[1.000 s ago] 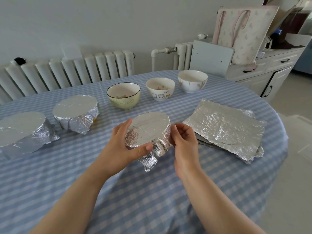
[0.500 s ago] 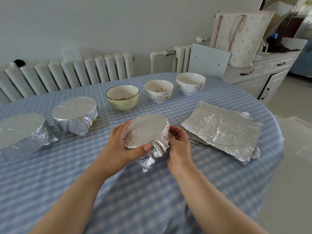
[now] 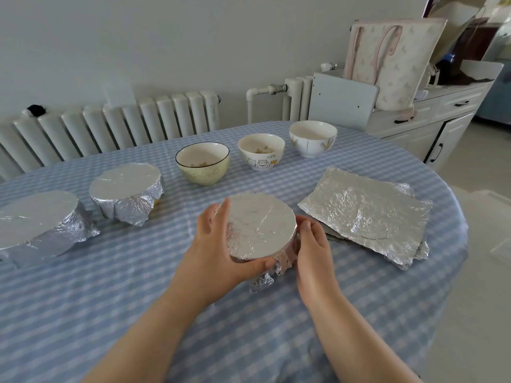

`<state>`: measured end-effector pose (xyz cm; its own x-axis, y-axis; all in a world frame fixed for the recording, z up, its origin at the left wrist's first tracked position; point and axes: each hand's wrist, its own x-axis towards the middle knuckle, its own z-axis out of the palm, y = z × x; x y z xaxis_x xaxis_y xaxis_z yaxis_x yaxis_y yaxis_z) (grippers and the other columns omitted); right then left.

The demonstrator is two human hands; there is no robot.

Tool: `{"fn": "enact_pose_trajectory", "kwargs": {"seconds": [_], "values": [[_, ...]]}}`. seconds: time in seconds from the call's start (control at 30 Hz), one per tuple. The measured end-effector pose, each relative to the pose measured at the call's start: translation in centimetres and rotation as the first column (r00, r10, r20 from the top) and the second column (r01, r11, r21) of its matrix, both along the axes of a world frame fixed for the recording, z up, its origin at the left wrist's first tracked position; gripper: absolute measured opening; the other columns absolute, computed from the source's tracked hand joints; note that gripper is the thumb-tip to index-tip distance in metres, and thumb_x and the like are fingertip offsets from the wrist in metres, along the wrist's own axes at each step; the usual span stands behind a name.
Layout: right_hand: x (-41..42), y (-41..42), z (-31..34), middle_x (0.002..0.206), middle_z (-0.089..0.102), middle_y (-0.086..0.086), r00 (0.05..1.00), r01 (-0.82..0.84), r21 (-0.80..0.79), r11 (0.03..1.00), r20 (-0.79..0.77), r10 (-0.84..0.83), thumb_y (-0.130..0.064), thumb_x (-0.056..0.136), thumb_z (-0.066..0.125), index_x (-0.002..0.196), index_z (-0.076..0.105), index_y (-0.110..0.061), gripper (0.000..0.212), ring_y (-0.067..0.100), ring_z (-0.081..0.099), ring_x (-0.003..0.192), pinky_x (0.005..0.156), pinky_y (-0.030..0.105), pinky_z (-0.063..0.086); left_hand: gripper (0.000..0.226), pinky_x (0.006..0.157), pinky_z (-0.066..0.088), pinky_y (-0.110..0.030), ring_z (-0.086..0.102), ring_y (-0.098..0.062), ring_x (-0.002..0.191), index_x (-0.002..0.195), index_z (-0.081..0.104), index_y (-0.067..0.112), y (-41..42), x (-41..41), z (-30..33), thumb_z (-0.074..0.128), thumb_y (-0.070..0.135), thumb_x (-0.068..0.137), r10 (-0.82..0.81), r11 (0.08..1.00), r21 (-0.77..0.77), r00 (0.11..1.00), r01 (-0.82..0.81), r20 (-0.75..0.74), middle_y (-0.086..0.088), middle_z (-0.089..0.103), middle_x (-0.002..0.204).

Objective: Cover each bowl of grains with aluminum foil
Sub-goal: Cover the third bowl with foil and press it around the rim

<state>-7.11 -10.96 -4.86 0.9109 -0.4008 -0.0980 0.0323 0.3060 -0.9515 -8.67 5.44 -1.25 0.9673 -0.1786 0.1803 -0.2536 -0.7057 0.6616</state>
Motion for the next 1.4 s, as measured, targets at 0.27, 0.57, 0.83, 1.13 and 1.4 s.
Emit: {"fn": "enact_pose_trajectory", "kwargs": {"seconds": [0.27,0.57,0.83,1.13,1.4], "values": [[0.1,-0.3,-0.2,0.078,0.058,0.004,0.998,-0.053,-0.234,0.971,-0.041,0.044,-0.046,0.100,0.041,0.088,0.055,-0.009,0.041,0.015,0.053,0.073,0.074,0.041,0.045,0.130,0.097,0.029,-0.022,0.028,-0.006,0.135,0.152,0.001,0.036,-0.1,-0.1,-0.1,0.069,0.081,0.052,0.015,1.000,0.022,1.000,-0.015,-0.006,0.019,0.002,0.153],[0.9,-0.3,0.6,0.100,0.068,0.001,1.000,-0.009,-0.188,0.982,-0.020,0.006,-0.016,0.101,0.044,0.097,0.061,-0.023,0.019,0.013,0.063,0.089,0.082,0.036,0.051,0.125,0.098,0.030,-0.023,0.028,-0.011,0.139,0.152,0.003,0.037,-0.1,-0.2,0.1,0.070,0.078,0.055,0.030,0.999,0.039,0.999,-0.030,-0.015,0.016,0.001,0.155],[0.9,-0.2,0.9,0.093,0.069,0.002,0.998,-0.048,-0.054,0.997,-0.038,0.046,-0.012,0.101,0.043,0.097,0.062,-0.020,0.021,0.012,0.063,0.079,0.070,0.029,0.051,0.124,0.098,0.031,-0.024,0.028,-0.011,0.139,0.152,0.002,0.038,-0.3,-0.2,0.1,0.069,0.077,0.056,0.037,0.999,0.034,0.999,-0.036,-0.009,0.015,0.001,0.154],[1.6,-0.3,1.0,0.095,0.071,0.002,0.991,-0.089,-0.086,0.992,-0.109,0.079,0.003,0.094,0.043,0.101,0.060,-0.021,0.030,0.018,0.067,0.088,0.070,0.029,0.053,0.128,0.103,0.034,-0.029,0.029,-0.012,0.139,0.152,0.004,0.037,-0.4,-0.3,0.1,0.061,0.084,0.048,0.054,0.998,0.038,0.998,-0.054,-0.009,0.012,0.000,0.157],[2.0,-1.0,1.2,0.088,0.069,-0.004,0.978,-0.176,-0.257,0.950,-0.157,0.139,0.004,0.090,0.043,0.103,0.062,-0.015,0.030,0.007,0.064,0.073,0.053,0.011,0.047,0.129,0.105,0.034,-0.030,0.029,-0.011,0.138,0.152,0.002,0.036,-0.4,-0.2,0.1,0.062,0.084,0.049,0.051,0.998,0.036,0.999,-0.051,0.002,0.014,0.002,0.155]]}}
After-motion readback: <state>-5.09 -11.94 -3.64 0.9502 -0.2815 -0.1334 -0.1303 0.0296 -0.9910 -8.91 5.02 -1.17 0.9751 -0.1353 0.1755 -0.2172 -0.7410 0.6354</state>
